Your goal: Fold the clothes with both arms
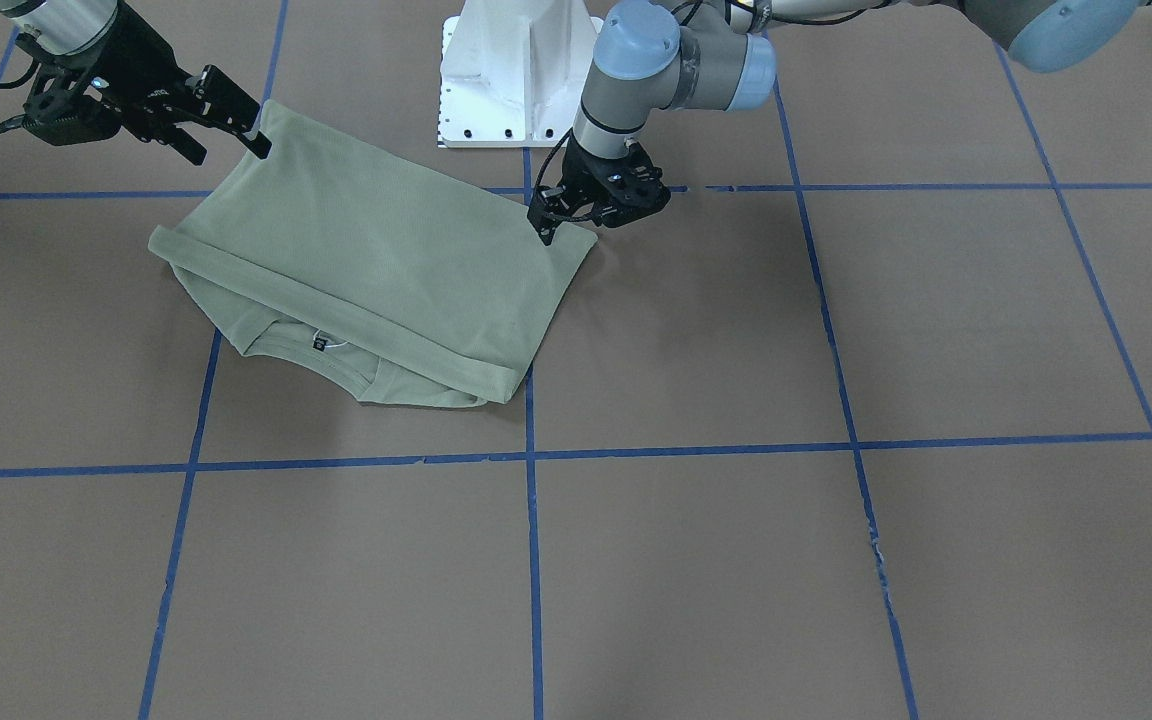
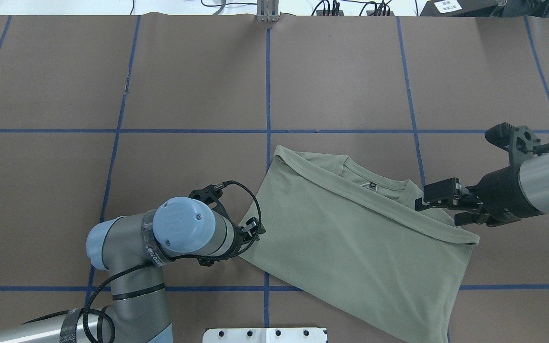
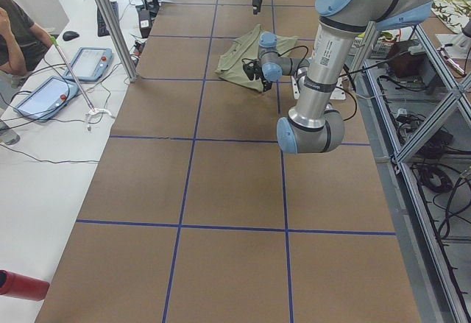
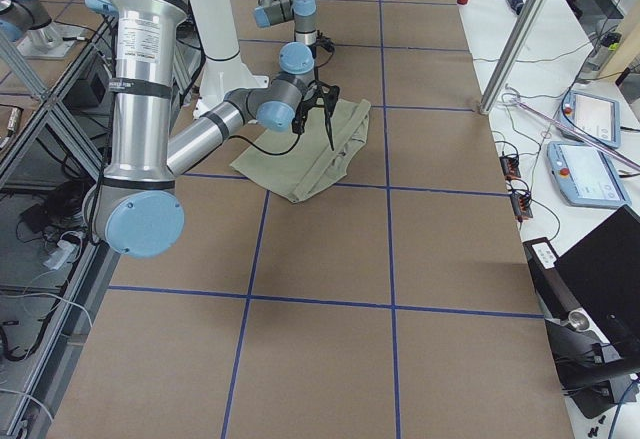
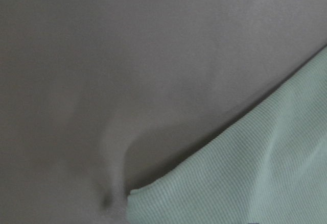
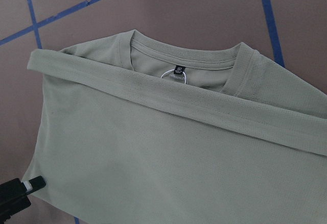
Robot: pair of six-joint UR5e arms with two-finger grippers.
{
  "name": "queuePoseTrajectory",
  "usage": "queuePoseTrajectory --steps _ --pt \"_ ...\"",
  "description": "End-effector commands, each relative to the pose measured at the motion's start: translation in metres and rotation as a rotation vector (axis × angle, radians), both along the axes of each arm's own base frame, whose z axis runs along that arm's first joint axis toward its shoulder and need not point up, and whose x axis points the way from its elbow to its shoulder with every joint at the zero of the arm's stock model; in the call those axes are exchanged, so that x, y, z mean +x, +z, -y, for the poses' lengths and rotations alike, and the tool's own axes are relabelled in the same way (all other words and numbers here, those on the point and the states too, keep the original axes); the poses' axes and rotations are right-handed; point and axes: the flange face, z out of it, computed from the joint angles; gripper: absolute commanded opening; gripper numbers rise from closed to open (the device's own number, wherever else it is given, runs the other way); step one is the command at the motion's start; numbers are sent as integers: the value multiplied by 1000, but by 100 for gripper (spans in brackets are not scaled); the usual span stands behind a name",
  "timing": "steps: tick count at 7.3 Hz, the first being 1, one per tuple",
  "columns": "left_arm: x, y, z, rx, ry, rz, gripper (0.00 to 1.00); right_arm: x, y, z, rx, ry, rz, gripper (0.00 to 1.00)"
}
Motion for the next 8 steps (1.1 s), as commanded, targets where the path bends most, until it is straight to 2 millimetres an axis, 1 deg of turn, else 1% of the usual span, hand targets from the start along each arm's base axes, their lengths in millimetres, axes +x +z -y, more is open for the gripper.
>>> queuePoseTrajectory --steps 1,2,3,4,5,6,7,8 --pt "2 1 1 -4 -3 3 74 0 -1 2 2 4 3 100" --pt "2 -1 0 -6 -4 0 48 0 -1 2 2 4 3 100" --pt "1 -2 0 2 0 -6 14 1 -1 3 0 5 2 100" --pt "0 -1 0 11 1 -5 0 1 -1 3 2 6 2 100" --pt "-1 -6 0 15 2 -14 0 3 0 4 1 11 1 100" --pt "-3 -6 2 16 -3 -15 0 4 0 4 1 12 1 100" --pt "-8 -7 12 16 -19 -13 0 4 0 5 -1 14 -1 100" --pt "-17 -4 30 14 -50 -6 0 7 0 7 -2 22 0 100"
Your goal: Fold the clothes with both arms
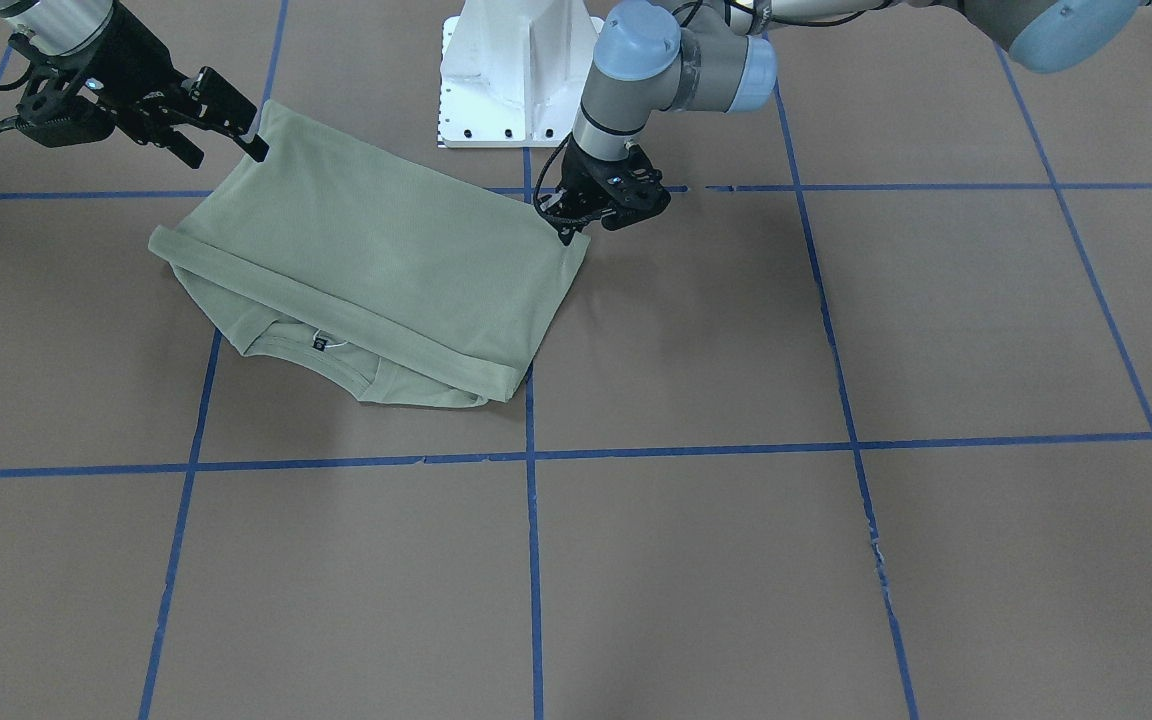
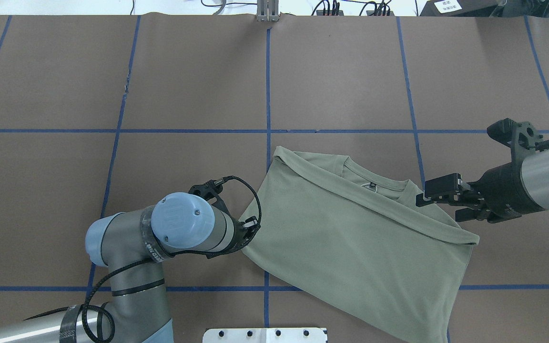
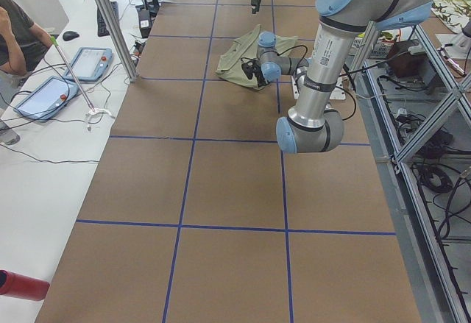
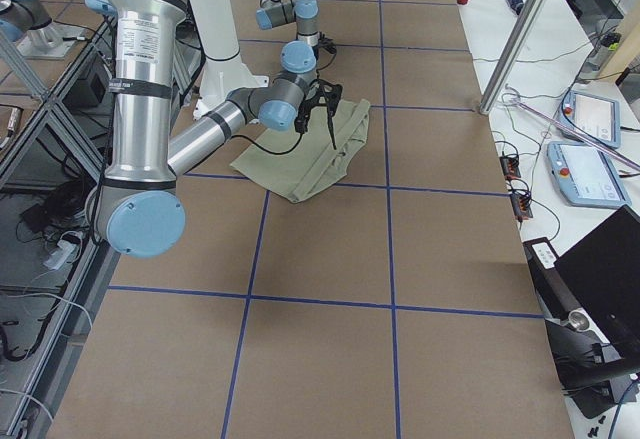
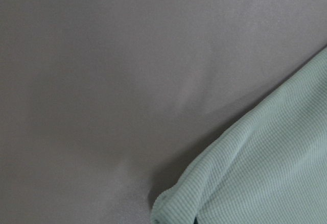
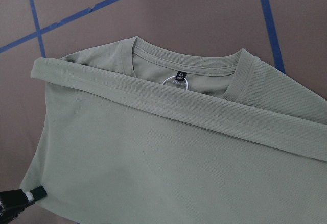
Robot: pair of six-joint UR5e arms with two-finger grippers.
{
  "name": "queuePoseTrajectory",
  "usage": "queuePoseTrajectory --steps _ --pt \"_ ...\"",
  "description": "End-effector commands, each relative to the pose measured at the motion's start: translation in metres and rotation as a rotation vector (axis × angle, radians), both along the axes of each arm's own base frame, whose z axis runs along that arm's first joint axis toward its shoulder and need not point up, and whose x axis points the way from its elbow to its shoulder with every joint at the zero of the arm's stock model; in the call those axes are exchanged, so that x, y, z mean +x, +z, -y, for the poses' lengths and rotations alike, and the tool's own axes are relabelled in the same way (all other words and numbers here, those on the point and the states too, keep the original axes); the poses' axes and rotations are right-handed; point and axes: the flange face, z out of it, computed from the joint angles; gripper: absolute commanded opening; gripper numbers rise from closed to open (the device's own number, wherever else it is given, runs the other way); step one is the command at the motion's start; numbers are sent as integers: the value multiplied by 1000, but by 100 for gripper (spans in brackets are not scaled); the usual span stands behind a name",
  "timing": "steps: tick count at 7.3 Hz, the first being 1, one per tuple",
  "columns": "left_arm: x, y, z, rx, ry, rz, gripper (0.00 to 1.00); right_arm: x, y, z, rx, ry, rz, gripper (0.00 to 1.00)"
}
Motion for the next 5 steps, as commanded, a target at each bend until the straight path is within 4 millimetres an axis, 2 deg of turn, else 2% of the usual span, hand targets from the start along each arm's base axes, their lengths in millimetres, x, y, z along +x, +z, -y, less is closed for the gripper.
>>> queuePoseTrajectory --steps 1,2,4,5 --pt "-18 8 41 4 -77 20 0 6 1 5 -1 17 -1 100" --pt "-22 14 59 52 -140 51 0 8 0 7 -1 25 -1 100" --pt "-46 27 120 129 -199 109 0 10 3 12 -3 38 -6 100" --pt "-58 30 158 170 -216 146 0 7 -1 17 5 48 -2 100"
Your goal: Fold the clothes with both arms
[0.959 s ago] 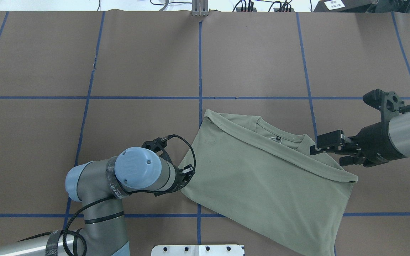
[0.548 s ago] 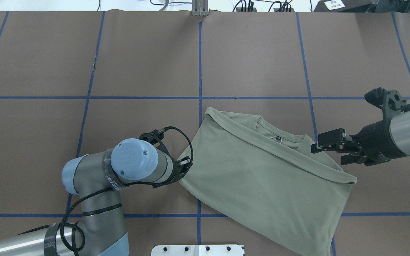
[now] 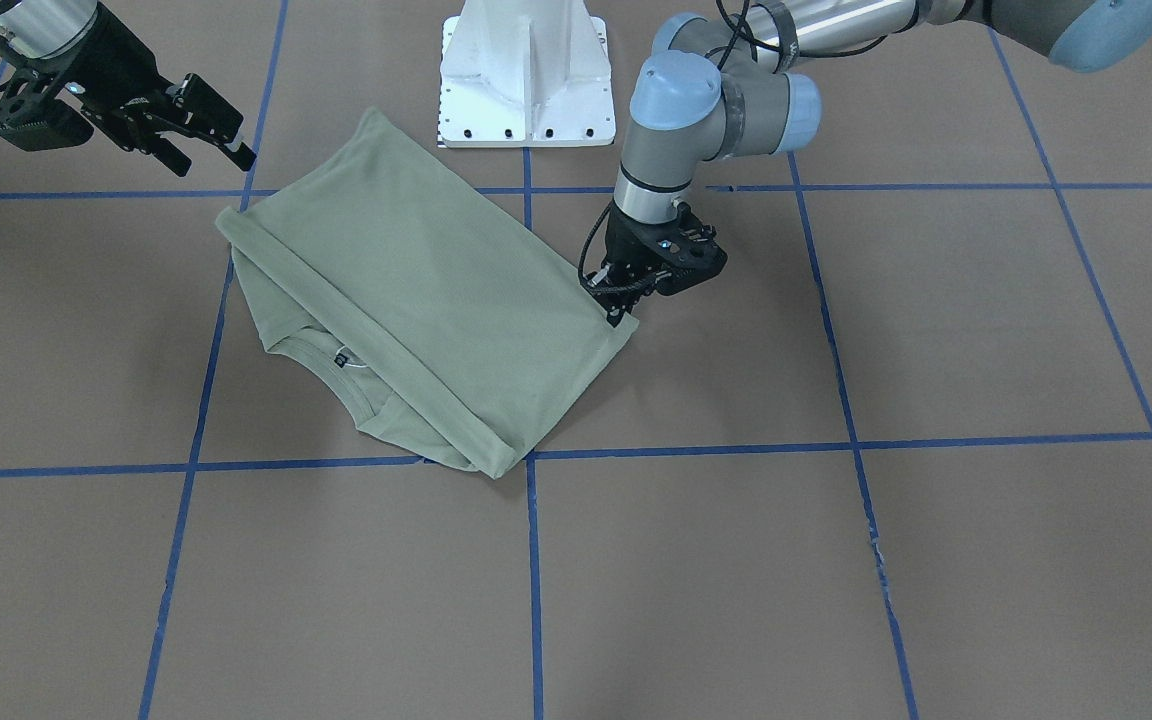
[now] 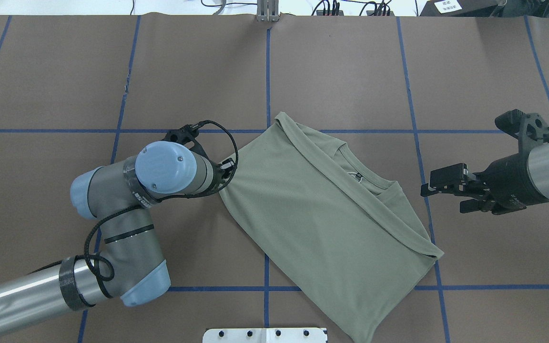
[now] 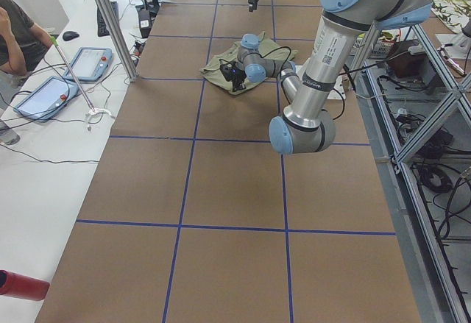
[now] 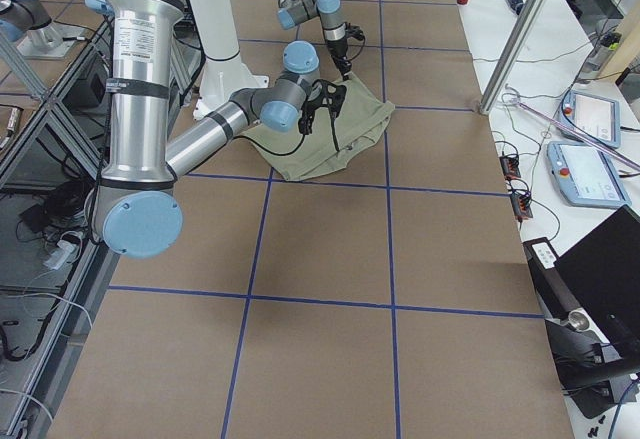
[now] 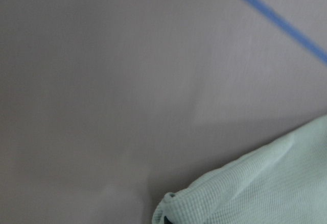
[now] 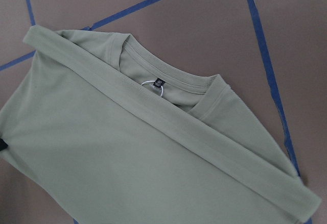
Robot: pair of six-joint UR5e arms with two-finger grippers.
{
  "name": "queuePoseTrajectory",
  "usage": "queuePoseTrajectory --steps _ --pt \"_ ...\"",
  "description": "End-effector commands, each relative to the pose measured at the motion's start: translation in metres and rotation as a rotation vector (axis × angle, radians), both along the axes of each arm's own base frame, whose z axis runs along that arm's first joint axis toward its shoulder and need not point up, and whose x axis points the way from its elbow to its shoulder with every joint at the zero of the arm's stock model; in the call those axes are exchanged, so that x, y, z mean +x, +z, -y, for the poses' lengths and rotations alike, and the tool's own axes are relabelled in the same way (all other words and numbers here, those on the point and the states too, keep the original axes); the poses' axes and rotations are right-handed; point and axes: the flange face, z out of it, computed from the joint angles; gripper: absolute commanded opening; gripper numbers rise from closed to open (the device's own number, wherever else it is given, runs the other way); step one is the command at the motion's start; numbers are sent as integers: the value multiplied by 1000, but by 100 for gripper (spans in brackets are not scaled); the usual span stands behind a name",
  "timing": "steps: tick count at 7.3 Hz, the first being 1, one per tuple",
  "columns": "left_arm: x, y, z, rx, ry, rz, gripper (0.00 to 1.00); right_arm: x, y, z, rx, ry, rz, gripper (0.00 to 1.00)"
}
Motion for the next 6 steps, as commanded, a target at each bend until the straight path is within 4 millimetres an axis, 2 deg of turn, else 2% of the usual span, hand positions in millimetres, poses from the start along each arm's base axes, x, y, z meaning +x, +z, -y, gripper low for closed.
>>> queuePoseTrajectory --steps 1,3,4,5,6 --pt "-25 15 78 68 -44 84 0 -2 -2 5 6 12 1 100" --pt "-46 50 146 172 -92 113 0 -4 -4 7 10 14 4 100" --pt "-45 59 180 188 -123 117 0 -5 -6 8 13 14 7 100" --pt "-41 57 202 218 -151 87 0 -6 -8 9 15 14 9 100" --pt "-33 41 218 234 -176 83 0 -5 -7 10 14 15 8 100"
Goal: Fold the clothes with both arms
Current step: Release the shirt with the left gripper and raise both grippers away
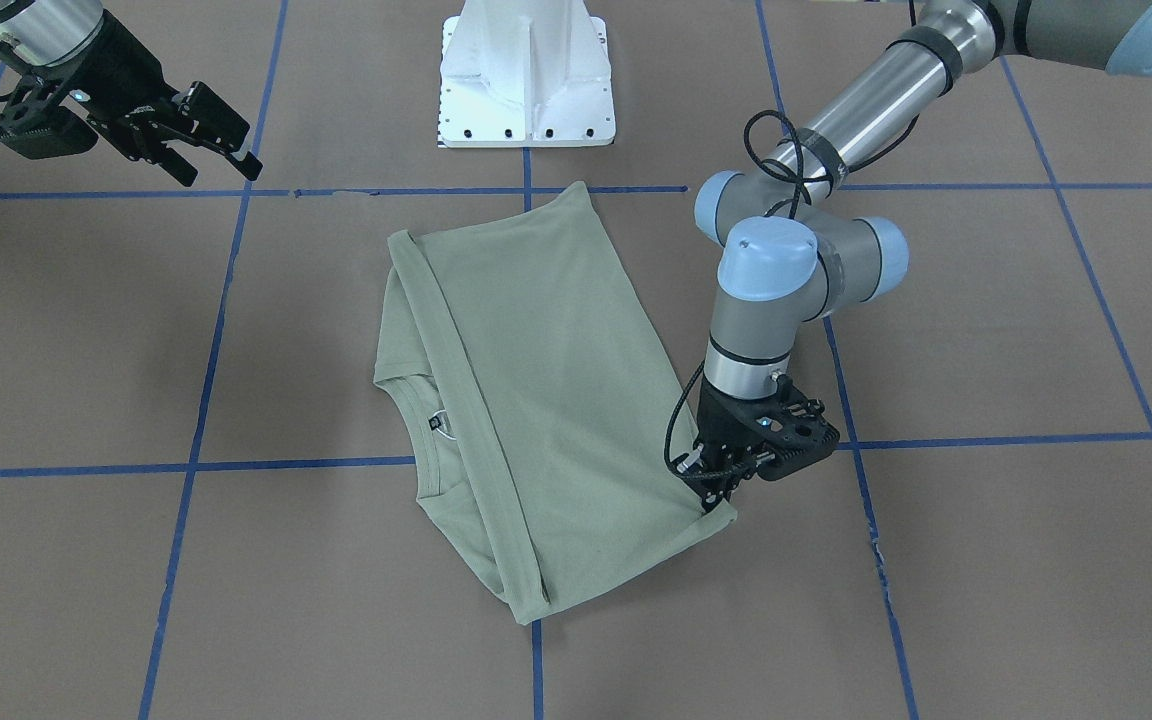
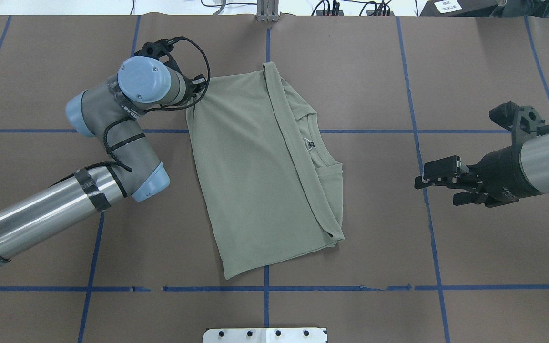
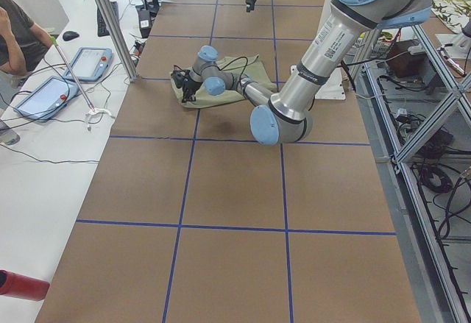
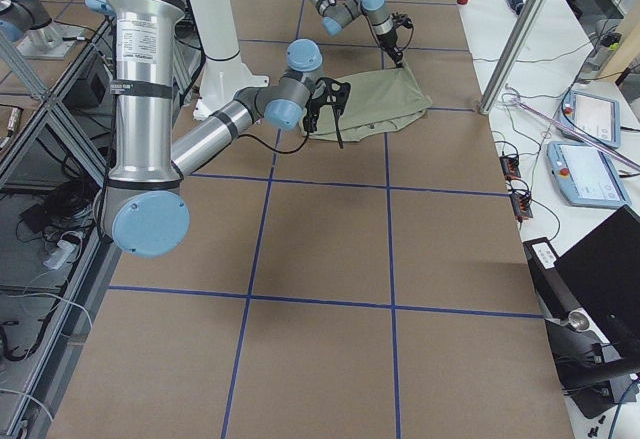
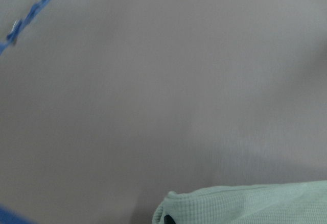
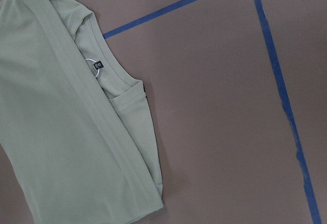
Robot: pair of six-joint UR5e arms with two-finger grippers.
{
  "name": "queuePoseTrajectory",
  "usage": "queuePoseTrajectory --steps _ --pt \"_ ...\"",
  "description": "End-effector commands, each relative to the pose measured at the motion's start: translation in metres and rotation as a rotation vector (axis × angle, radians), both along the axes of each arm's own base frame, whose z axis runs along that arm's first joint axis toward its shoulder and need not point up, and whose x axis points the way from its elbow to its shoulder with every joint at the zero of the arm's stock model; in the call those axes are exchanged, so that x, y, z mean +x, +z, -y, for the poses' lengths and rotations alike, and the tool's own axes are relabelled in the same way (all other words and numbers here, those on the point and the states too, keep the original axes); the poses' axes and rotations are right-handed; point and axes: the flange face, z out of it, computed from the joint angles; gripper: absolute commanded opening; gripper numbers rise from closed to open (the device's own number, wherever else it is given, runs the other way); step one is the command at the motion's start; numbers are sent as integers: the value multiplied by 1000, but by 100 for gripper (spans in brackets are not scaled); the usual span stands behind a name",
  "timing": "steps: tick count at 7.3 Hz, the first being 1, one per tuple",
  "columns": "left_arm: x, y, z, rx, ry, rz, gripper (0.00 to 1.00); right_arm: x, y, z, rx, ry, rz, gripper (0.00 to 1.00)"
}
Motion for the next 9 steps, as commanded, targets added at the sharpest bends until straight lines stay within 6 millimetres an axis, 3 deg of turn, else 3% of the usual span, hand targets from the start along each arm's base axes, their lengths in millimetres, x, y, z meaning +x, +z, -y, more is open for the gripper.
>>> queuePoseTrajectory --steps 1,2,3,4,5,8,9 --pt "17 -28 42 60 -74 -6 0 0 0 1 -1 1 -1 100" --pt "27 -32 51 87 -87 -24 0 0 0 1 -1 1 -1 100" --pt "41 -48 65 118 -104 -44 0 0 0 1 -1 1 -1 100" --pt "43 -48 67 119 -109 -38 0 0 0 1 -1 1 -1 100" --pt "41 -45 69 158 -86 7 99 0 0 1 0 3 -1 100" --pt "10 -34 88 202 -86 69 100 0 13 9 -7 12 -25 100" --pt "-4 -29 81 232 -14 95 100 -12 16 20 -8 9 -31 100"
